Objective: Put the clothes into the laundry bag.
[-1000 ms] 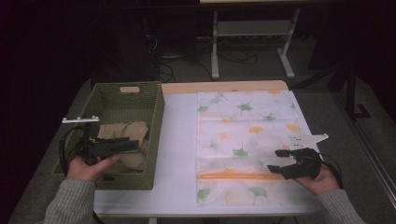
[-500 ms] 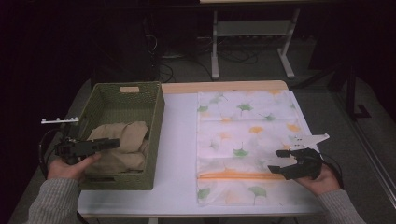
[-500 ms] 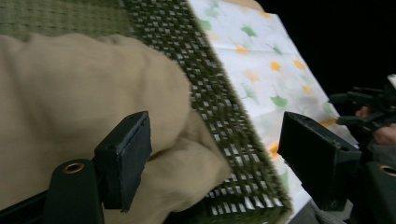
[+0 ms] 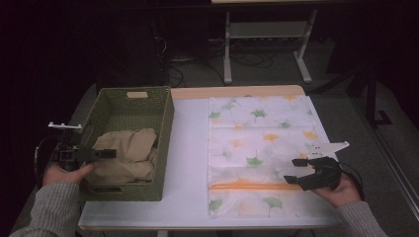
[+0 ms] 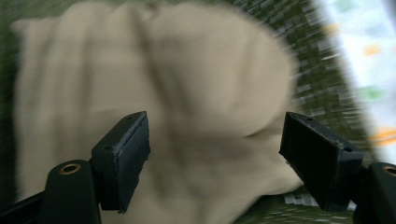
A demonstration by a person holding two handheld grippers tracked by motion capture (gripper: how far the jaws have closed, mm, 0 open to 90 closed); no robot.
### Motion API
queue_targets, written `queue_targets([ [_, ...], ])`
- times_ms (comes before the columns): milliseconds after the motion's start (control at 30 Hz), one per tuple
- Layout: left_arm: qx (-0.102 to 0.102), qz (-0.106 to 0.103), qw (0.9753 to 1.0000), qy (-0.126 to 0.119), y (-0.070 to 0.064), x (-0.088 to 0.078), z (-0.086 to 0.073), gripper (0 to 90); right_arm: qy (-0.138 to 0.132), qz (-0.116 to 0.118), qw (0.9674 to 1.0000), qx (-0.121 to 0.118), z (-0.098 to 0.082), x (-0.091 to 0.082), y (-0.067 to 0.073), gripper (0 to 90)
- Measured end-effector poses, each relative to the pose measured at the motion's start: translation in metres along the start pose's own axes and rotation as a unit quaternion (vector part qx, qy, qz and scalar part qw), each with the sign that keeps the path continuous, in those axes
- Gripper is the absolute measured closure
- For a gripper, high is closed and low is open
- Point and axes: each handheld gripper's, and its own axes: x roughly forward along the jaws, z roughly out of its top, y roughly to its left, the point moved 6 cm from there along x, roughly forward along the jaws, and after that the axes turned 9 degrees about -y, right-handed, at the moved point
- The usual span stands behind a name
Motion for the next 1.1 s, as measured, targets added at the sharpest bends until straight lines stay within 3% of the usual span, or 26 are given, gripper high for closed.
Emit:
queue_targets([
  [167,0.000,0.002,0.9993,0.036,-0.003,0.020,-0.001,22.6,-0.001,0.001,1.0000,0.000,0.001,0.000,0.000,28.9],
  [367,-0.005,0.009,0.9969,0.079,-0.012,0.043,0.000,16.2,0.001,0.004,1.0000,0.000,0.001,0.002,0.000,28.9],
  [433,0.002,0.024,0.9944,0.103,-0.013,0.051,-0.001,15.0,0.003,0.003,1.0000,-0.001,0.001,0.003,0.000,28.9],
  [633,0.022,0.063,0.9886,0.135,-0.016,0.067,-0.001,15.9,-0.001,0.002,1.0000,-0.008,0.002,0.003,0.001,28.8],
  [767,0.043,0.096,0.9812,0.161,-0.015,0.072,-0.002,32.6,0.000,0.002,0.9998,-0.021,0.004,0.003,0.002,28.9],
  [900,0.054,0.108,0.9763,0.180,-0.016,0.076,-0.004,48.6,0.009,-0.006,0.9992,-0.038,0.008,-0.001,0.001,28.8],
  [1000,0.056,0.110,0.9761,0.179,-0.017,0.076,-0.005,61.5,0.007,-0.008,0.9983,-0.058,0.018,-0.006,0.003,28.9],
  [1100,0.047,0.099,0.9798,0.167,-0.018,0.074,-0.005,71.5,0.019,-0.006,0.9970,-0.075,0.023,-0.005,0.004,29.4],
])
